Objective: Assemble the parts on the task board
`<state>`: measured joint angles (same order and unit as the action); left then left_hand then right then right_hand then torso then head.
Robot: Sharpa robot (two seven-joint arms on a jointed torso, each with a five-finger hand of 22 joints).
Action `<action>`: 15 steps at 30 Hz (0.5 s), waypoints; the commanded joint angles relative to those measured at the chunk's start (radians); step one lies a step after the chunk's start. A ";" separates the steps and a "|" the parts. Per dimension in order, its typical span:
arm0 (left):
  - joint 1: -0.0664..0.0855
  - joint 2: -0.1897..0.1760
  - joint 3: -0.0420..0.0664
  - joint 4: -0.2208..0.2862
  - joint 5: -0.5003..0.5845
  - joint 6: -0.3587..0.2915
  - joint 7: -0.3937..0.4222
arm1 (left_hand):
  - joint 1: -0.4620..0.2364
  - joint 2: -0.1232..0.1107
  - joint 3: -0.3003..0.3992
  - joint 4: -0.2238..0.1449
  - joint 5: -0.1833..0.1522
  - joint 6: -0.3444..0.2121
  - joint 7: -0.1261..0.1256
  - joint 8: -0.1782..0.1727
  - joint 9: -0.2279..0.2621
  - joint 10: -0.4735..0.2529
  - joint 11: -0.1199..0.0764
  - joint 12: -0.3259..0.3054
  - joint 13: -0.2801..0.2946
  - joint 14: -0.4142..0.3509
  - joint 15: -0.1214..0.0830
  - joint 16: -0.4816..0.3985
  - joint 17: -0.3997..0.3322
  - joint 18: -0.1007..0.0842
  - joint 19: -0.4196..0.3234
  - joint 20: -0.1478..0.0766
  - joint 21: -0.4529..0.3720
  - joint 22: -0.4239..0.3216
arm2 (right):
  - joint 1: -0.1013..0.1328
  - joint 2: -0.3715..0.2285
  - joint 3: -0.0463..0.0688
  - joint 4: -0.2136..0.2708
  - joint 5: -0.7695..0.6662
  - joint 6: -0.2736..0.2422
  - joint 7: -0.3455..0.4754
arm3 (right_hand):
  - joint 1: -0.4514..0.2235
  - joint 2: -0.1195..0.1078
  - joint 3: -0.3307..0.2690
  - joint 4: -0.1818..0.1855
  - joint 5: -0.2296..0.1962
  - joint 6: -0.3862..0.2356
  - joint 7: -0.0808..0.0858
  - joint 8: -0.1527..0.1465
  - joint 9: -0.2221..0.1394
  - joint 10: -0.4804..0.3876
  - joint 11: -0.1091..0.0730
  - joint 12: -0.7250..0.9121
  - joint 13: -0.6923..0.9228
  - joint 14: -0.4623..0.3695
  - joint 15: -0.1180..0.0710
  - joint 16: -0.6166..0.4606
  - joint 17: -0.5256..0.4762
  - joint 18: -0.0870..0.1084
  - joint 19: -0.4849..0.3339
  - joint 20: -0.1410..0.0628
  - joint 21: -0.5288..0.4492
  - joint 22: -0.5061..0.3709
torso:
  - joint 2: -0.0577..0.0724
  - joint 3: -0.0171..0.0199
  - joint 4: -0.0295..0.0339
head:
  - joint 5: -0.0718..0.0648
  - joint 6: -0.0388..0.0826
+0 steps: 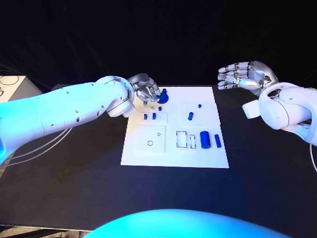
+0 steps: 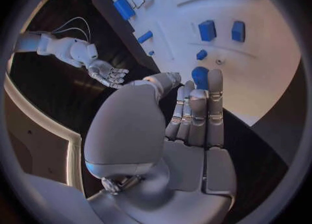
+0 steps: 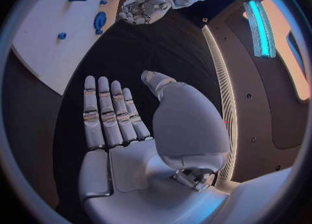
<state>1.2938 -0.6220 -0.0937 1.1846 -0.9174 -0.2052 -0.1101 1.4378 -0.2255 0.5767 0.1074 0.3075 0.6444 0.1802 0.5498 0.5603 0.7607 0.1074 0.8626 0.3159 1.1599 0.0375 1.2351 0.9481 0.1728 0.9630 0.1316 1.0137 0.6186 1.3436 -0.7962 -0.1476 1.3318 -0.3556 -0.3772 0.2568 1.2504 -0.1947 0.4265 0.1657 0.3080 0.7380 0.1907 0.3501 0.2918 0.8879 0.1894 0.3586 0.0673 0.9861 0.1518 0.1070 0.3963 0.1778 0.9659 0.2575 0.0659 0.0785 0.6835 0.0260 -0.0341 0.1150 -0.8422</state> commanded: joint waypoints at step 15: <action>-0.012 0.093 -0.051 -0.120 -0.483 -0.100 0.206 | -0.034 -0.036 -0.007 -0.052 -0.043 0.035 -0.017 -0.054 -0.109 -0.037 0.018 -0.134 -0.108 -0.091 0.015 -0.049 -0.146 0.012 -0.047 0.015 0.019 0.020 | -0.001 0.002 0.001 0.000 -0.001 0.006 0.013 | 0.001 0.011 -0.004 0.002 0.005 0.006 0.059 -0.006 -0.001 0.001 0.002 0.007 -0.001 0.006 -0.002 -0.006 -0.002 0.007 0.002 0.002 0.002 -0.002 | 0.003 -0.0003 -0.0029 | -0.007 0.030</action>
<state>1.2826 -0.5334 -0.1452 1.0684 -1.3074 -0.2815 0.0554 1.4059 -0.2574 0.5741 0.0562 0.2672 0.6751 0.1640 0.5008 0.4511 0.7307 0.1234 0.7317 0.2079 1.0752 0.0504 1.1875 0.8024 0.1726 0.9217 0.1467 1.0292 0.6395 1.3429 -0.7943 -0.1476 1.3312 -0.3556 -0.3773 0.2579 1.2504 -0.1947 0.4266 0.1657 0.3080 0.7380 0.1907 0.3501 0.2919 0.8879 0.1894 0.3627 0.0675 0.9861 0.1518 0.1070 0.3955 0.1778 0.9659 0.2575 0.0659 0.0772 0.6853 0.0259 -0.0365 0.1094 -0.8123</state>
